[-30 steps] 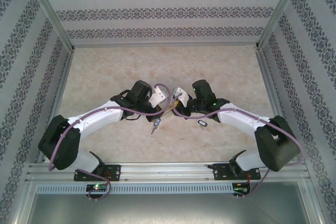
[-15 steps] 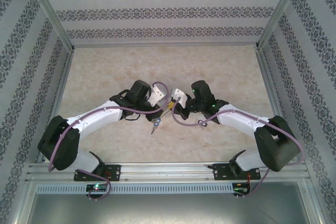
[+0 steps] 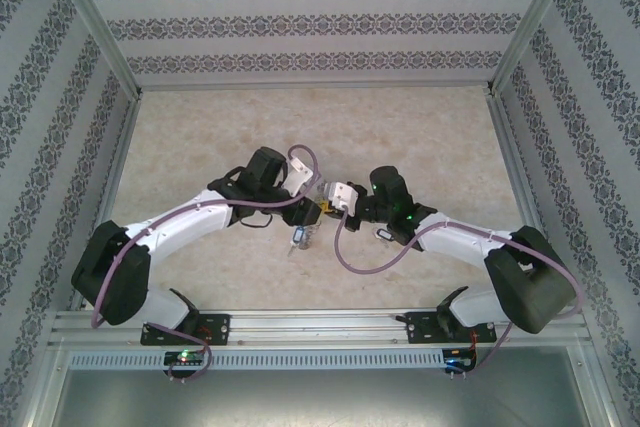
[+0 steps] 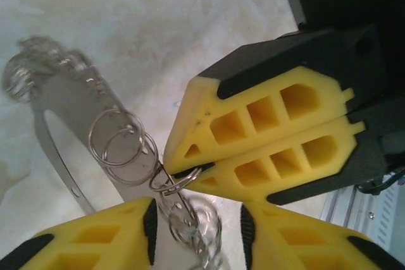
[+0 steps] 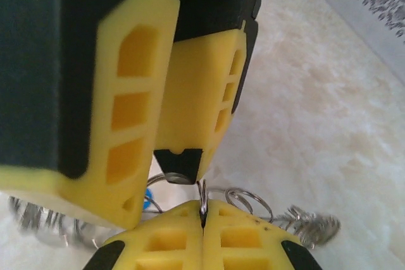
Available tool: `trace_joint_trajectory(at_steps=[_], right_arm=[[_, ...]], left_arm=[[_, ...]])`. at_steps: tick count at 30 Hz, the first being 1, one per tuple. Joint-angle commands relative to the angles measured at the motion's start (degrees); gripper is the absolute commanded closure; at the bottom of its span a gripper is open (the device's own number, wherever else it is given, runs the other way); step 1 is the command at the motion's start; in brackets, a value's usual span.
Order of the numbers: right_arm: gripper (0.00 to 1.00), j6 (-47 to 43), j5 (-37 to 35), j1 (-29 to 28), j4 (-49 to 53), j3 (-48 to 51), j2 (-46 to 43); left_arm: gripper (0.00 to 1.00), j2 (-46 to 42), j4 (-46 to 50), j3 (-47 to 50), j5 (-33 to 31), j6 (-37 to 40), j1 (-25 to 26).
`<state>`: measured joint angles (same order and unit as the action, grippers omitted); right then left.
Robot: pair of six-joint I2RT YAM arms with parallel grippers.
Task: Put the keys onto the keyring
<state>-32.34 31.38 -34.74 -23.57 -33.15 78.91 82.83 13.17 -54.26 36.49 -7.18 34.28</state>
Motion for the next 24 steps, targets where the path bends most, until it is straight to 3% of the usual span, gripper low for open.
trace_joint_trajectory(at_steps=[1,5,10,13,19,24], right_arm=[[1.00,-2.36,2.97,0.37,-6.52,1.39,1.32],[1.00,-2.94,10.48,3.46,-6.60,1.80,0.59],[1.00,-2.31,19.12,5.73,-9.24,2.56,0.02],[1.00,-1.88,22.31,5.91,-9.12,2.22,-0.41],[1.00,-1.34,26.50,6.15,-9.21,2.18,-0.97],[1.00,-0.44,29.58,6.18,-9.65,1.81,-1.04]], left_arm=[[0.53,-1.62,-2.39,-4.79,8.30,-1.97,-0.48],[0.54,-6.96,-1.62,-4.61,6.07,2.06,-1.49],[0.72,-11.88,-1.85,-0.11,2.03,13.69,-1.56],[0.73,-14.33,-4.54,3.68,0.68,17.98,-1.55],[0.69,-18.91,-19.16,15.21,-0.88,24.65,-1.41],[0.69,-18.61,-25.99,20.41,-3.35,28.45,-1.37]])
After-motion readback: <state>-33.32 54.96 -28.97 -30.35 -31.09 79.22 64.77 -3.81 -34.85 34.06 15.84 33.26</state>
